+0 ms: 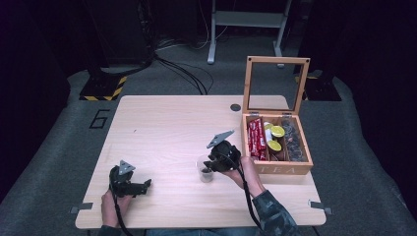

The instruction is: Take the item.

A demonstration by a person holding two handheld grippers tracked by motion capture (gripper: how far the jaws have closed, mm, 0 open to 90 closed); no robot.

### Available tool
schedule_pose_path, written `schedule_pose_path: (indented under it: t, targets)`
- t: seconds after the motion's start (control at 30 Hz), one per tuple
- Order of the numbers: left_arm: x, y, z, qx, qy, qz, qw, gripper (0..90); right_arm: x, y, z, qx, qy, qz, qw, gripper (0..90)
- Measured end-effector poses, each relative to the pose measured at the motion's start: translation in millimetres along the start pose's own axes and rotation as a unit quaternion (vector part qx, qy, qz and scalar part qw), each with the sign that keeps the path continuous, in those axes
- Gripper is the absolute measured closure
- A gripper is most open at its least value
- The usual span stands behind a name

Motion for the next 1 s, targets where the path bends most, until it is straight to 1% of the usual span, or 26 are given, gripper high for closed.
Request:
schedule_pose_path:
  t: [0.03, 0.07, 0.1, 0.13, 0.17, 0.2, 0.23, 0.27, 0.3, 0.33, 0.37, 0.4, 0.43, 0.47, 0.53, 0.6, 0.67, 0.73, 0.77, 0.8, 0.83, 0.87, 0.9, 0.93, 1.0]
  targets:
    - [0.0, 0.0, 0.0, 0.0, 0.0, 0.0, 1.0, 0.1, 0.0, 0.0, 0.0, 0.0, 0.0, 0.0, 1.0, 63.6]
    - [0.0, 0.0, 0.0, 0.0, 0.0, 0.0, 1.0, 0.1, -2.0, -0.4, -0.9, 0.006, -0.008, 0.001, 1.0, 55.9]
    - [0.0, 0.0, -0.1, 0.0, 0.0, 0.0, 1.0, 0.1, -2.0, -0.4, -0.9, 0.006, -0.008, 0.001, 1.0, 55.9]
    - [0.0, 0.0, 0.0, 0.0, 0.0, 0.0, 1.0, 0.1, -5.6, -1.5, -3.1, 0.008, -0.017, 0.001, 0.9998, 46.5]
    - [0.0, 0.0, 0.0, 0.0, 0.0, 0.0, 1.0, 0.1, -5.6, -1.5, -3.1, 0.008, -0.017, 0.001, 0.9998, 46.5]
    - [-0.1, 0.1, -0.1, 0.001, 0.001, 0.0, 1.0, 0.1, -8.7, -2.1, -5.4, 0.015, -0.025, 0.0, 0.9996, 39.4]
    - [-0.1, 0.1, -0.1, 0.001, 0.001, 0.0, 1.0, 0.1, -8.7, -2.1, -5.4, 0.015, -0.025, 0.0, 0.9996, 39.4]
    - [-0.1, 0.0, -0.1, 0.0, 0.0, 0.0, 1.0, 0.1, -10.4, -3.1, -6.9, 0.013, -0.03, -0.002, 0.9995, 33.8]
    - [0.0, 0.0, -0.1, 0.0, 0.0, 0.0, 1.0, 0.1, -14.8, -3.9, -10.9, 0.022, -0.038, -0.004, 0.999, 27.9]
    - [0.0, 0.0, -0.1, 0.0, 0.0, 0.0, 1.0, 0.1, -14.8, -3.9, -10.9, 0.022, -0.038, -0.004, 0.999, 27.9]
    - [-0.1, 0.0, -0.1, 0.001, 0.001, 0.0, 1.0, 0.1, -16.6, -4.9, -13.0, 0.018, -0.044, -0.005, 0.9988, 23.8]
    - [-0.1, 0.1, -0.1, 0.001, 0.001, 0.0, 1.0, 0.1, -20.1, -5.2, -17.8, 0.021, -0.05, -0.013, 0.9984, 18.8]
    - [-0.1, 0.1, -0.1, 0.001, 0.001, 0.0, 1.0, 0.1, -20.1, -5.2, -17.8, 0.021, -0.05, -0.013, 0.9984, 18.8]
    - [-0.1, 0.1, -0.1, 0.001, 0.001, 0.0, 1.0, 0.1, -20.9, -5.2, -20.1, 0.023, -0.054, -0.012, 0.9982, 15.8]
    - [-0.1, 0.1, -0.1, 0.001, 0.001, 0.0, 1.0, 0.1, -22.8, -4.7, -27.3, 0.02, -0.061, -0.015, 0.9978, 13.5]
    - [-0.1, 0.1, -0.1, 0.001, 0.001, 0.0, 1.0, 0.1, -24.2, -2.4, -33.3, 0.023, -0.063, -0.01, 0.9977, 11.1]
    - [-0.1, 0.1, -0.1, 0.001, 0.001, 0.0, 1.0, 0.1, -24.6, -0.3, -40.6, 0.022, -0.067, -0.016, 0.9974, 7.8]
    - [-0.1, 0.1, -0.1, 0.001, 0.001, 0.0, 1.0, 0.1, -24.5, 1.1, -43.9, 0.023, -0.067, -0.015, 0.9974, 7.0]
    - [-0.1, 0.1, -0.1, 0.001, 0.001, 0.0, 1.0, 0.2, -23.3, 2.7, -48.8, 0.027, -0.069, -0.018, 0.9971, 5.9]
    - [-0.1, 0.1, -0.1, 0.001, 0.001, 0.0, 1.0, 0.1, -22.3, 3.1, -53.1, 0.024, -0.07, -0.02, 0.9971, 5.0]
    - [-0.1, 0.1, -0.1, 0.001, 0.001, 0.0, 1.0, 0.1, -21.8, 3.8, -56.4, 0.027, -0.067, -0.017, 0.9972, 4.3]
    - [-0.1, 0.1, -0.1, 0.001, 0.001, 0.0, 1.0, 0.1, -20.2, 4.2, -59.5, 0.03, -0.072, -0.016, 0.9969, 3.5]
    - [-0.2, 0.3, -0.1, 0.002, 0.001, 0.001, 1.0, 0.2, -19.4, 4.6, -62.4, 0.031, -0.07, -0.015, 0.9969, 3.3]
    - [-0.1, 0.1, -0.1, 0.001, 0.001, 0.0, 1.0, 0.1, -17.7, 5.1, -66.2, 0.034, -0.07, -0.02, 0.9968, 2.9]
    - [-0.1, 0.1, -0.1, 0.001, 0.001, 0.0, 1.0, 0.2, -13.9, 6.4, -73.0, 0.036, -0.07, -0.016, 0.9968, 2.4]
Point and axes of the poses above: each handheld gripper's, and its own axes: x roughly forward along the jaws, z roughly out of its top, y roughly to its left, the point moved 6 cm from there along x, roughly forward along the jaws, and after that the axes turned 9 degrees about y, right-handed, at the moved point
